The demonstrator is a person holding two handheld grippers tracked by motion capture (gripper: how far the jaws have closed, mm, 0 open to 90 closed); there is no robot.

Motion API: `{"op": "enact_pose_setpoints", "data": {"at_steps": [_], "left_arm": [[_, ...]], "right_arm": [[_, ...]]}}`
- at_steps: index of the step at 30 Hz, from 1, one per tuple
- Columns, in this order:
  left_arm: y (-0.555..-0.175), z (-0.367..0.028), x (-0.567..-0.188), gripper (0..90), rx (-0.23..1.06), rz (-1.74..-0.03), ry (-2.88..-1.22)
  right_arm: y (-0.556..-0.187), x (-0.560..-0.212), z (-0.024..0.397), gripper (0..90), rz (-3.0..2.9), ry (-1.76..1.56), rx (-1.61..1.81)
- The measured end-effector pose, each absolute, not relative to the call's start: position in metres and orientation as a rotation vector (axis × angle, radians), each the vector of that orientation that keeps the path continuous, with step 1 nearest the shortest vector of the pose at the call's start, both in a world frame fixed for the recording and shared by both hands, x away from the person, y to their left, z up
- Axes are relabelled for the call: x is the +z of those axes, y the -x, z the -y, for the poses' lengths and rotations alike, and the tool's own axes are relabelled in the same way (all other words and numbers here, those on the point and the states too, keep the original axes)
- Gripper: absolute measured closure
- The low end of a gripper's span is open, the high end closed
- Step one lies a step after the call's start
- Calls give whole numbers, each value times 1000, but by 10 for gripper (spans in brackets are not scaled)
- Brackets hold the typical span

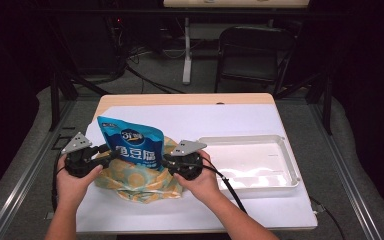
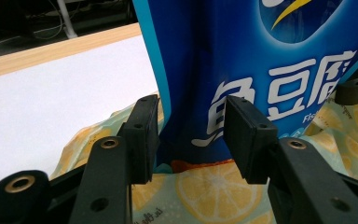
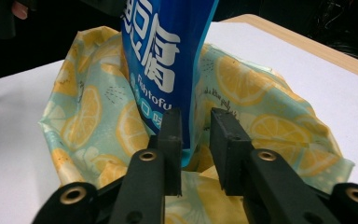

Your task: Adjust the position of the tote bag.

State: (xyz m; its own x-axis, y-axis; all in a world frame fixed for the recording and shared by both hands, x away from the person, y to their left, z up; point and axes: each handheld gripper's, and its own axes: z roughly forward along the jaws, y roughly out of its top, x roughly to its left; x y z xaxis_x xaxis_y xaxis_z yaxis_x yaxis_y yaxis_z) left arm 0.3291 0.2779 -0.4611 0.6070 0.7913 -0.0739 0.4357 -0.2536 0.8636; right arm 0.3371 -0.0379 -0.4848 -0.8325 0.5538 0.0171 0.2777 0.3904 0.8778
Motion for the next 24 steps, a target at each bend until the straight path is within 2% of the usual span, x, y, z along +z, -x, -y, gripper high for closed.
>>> {"op": "enact_pose_setpoints", "data": {"at_steps": [6, 24], "left_arm": [[-329, -278, -461, 561, 472, -982, -1887], [-330, -278, -462, 573, 468, -975, -1887]], "right_arm": [[-339, -487, 34, 815, -2375, -726, 1403], [-341, -490, 27, 894, -2378, -721, 1378]]}}
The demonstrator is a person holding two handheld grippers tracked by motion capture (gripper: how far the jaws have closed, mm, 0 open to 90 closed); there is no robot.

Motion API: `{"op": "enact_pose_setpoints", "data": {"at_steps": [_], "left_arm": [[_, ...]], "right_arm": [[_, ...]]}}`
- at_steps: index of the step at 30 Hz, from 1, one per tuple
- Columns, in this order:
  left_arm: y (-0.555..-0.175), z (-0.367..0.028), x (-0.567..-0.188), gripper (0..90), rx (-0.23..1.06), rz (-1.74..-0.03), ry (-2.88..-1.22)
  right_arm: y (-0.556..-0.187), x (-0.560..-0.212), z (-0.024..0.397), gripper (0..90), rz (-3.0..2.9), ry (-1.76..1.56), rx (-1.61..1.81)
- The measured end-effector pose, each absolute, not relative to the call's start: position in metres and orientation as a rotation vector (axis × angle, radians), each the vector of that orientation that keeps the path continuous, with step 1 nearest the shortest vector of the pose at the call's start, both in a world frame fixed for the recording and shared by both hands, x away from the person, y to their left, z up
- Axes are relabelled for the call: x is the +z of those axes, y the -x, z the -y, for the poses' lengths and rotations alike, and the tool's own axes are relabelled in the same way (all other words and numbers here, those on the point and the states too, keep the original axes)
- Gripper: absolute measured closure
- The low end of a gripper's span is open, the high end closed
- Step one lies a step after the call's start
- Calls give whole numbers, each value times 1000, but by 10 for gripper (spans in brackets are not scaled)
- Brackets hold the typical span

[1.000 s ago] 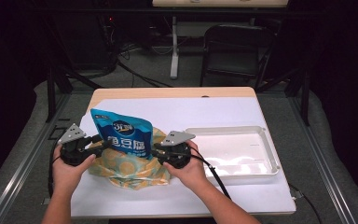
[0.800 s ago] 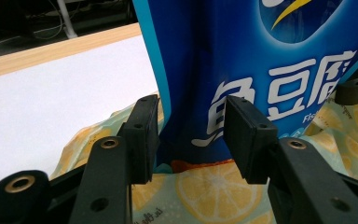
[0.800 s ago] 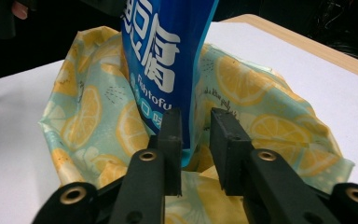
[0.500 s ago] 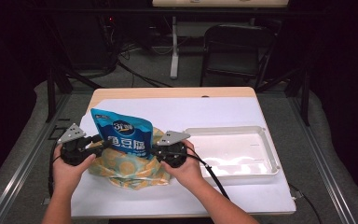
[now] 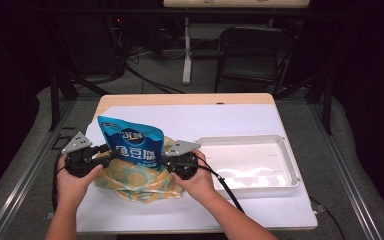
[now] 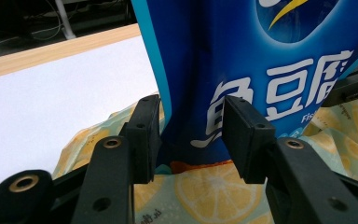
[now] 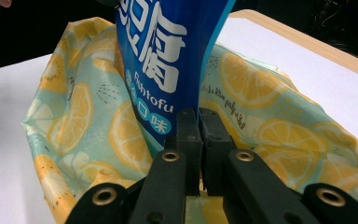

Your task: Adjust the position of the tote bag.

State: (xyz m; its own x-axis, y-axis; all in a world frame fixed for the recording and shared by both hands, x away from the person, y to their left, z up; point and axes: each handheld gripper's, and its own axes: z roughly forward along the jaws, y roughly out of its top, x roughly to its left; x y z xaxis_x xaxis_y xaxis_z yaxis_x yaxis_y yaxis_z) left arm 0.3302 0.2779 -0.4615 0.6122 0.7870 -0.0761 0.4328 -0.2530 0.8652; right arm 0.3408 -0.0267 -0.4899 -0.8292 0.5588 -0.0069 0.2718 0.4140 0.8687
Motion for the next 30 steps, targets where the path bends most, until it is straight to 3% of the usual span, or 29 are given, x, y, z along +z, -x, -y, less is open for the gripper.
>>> {"op": "enact_pose_setpoints", "data": {"at_steps": [10, 21, 30], "left_arm": [[-330, -277, -463, 614, 468, -963, -1875], [-328, -274, -460, 773, 487, -934, -1870], [-326, -270, -459, 822, 509, -932, -1874]], "right_arm": [[-341, -490, 26, 900, -2372, -728, 1378], [-339, -490, 24, 900, -2353, -721, 1370], [-340, -491, 25, 900, -2346, -730, 1374]]}}
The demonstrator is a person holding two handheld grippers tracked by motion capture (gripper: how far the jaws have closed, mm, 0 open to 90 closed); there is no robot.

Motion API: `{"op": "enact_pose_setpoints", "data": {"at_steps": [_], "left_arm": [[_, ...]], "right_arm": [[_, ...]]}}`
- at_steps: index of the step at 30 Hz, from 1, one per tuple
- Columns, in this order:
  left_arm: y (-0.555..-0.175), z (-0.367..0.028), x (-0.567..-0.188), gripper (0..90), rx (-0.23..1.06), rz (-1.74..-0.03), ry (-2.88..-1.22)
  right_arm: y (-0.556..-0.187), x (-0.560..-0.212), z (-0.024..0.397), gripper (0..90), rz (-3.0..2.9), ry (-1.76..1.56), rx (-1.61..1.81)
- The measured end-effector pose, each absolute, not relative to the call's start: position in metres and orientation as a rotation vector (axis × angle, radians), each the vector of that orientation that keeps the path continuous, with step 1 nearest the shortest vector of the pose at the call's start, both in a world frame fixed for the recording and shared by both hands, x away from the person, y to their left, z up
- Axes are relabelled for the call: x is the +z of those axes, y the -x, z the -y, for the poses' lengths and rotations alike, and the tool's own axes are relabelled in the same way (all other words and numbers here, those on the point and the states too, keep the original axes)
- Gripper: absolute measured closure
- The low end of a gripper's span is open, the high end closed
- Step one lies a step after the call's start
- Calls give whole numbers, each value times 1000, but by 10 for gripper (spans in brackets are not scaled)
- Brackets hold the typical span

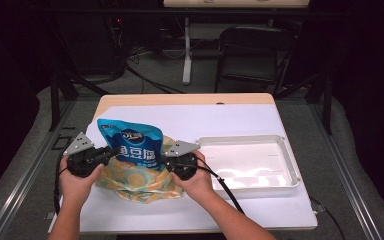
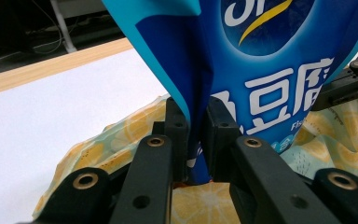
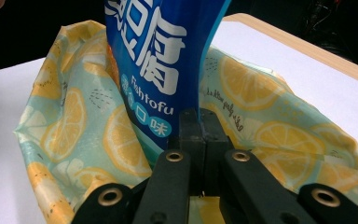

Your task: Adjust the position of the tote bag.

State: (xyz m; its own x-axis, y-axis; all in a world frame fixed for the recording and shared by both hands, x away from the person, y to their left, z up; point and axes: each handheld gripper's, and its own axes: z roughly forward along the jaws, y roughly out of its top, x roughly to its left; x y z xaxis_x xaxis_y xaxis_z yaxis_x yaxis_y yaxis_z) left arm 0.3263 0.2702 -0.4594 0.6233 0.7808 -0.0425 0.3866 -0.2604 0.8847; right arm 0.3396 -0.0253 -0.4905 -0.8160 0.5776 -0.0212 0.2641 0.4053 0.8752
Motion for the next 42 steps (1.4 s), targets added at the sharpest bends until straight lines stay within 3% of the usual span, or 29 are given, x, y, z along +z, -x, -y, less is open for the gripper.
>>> {"op": "enact_pose_setpoints", "data": {"at_steps": [20, 42], "left_arm": [[-323, -261, -449, 863, 531, -909, -1876], [-312, -254, -404, 865, 587, -866, -1836]], "right_arm": [[-341, -486, 33, 900, -2304, -735, 1406], [-336, -446, 43, 900, -2226, -712, 1478]]}}
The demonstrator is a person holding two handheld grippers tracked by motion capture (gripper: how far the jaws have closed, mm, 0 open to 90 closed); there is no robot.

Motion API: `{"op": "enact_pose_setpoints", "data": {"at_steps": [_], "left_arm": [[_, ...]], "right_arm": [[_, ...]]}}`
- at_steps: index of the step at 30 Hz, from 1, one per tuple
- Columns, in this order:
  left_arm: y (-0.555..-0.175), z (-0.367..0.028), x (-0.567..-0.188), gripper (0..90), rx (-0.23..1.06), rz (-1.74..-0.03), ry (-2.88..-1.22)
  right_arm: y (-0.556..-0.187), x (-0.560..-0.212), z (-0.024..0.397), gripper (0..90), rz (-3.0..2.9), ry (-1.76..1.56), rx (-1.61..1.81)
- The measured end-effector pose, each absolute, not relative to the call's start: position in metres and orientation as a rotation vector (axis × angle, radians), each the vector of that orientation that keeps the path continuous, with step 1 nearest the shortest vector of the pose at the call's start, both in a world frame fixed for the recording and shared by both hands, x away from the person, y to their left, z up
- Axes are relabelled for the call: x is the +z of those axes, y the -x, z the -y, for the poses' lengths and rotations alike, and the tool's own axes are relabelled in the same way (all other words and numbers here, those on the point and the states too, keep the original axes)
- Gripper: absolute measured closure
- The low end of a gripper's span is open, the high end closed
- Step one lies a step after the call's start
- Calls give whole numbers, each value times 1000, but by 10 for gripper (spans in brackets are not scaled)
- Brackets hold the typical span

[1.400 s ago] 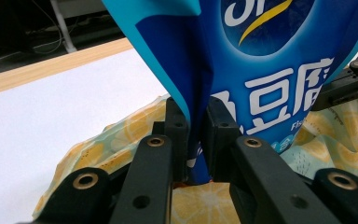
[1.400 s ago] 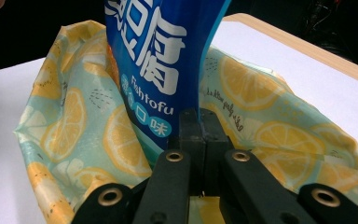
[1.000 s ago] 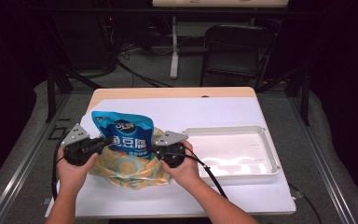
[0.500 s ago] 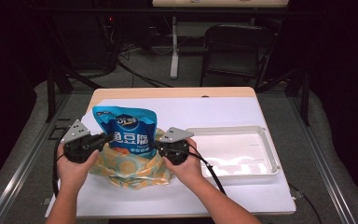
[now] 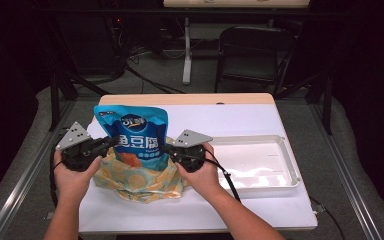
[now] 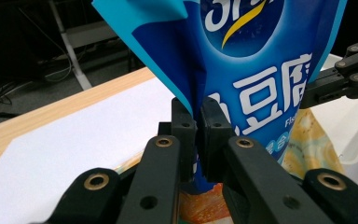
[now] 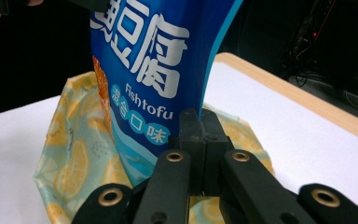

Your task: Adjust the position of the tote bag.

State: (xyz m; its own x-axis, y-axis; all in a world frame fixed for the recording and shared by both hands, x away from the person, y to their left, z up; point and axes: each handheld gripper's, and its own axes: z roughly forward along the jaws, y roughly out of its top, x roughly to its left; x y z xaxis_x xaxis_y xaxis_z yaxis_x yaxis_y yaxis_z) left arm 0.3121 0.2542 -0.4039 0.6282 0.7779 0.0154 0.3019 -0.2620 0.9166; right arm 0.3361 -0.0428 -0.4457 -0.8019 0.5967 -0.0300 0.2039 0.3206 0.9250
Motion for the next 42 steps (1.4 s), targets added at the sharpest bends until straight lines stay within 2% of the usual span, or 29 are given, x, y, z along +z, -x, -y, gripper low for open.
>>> {"op": "enact_pose_setpoints", "data": {"at_steps": [12, 42], "left_arm": [[-309, -252, -374, 867, 613, -833, -1837], [-294, -244, -328, 870, 655, -796, -1816]], "right_arm": [[-335, -419, 46, 900, -2173, -683, 1514], [-327, -374, 54, 900, -2135, -655, 1549]]}}
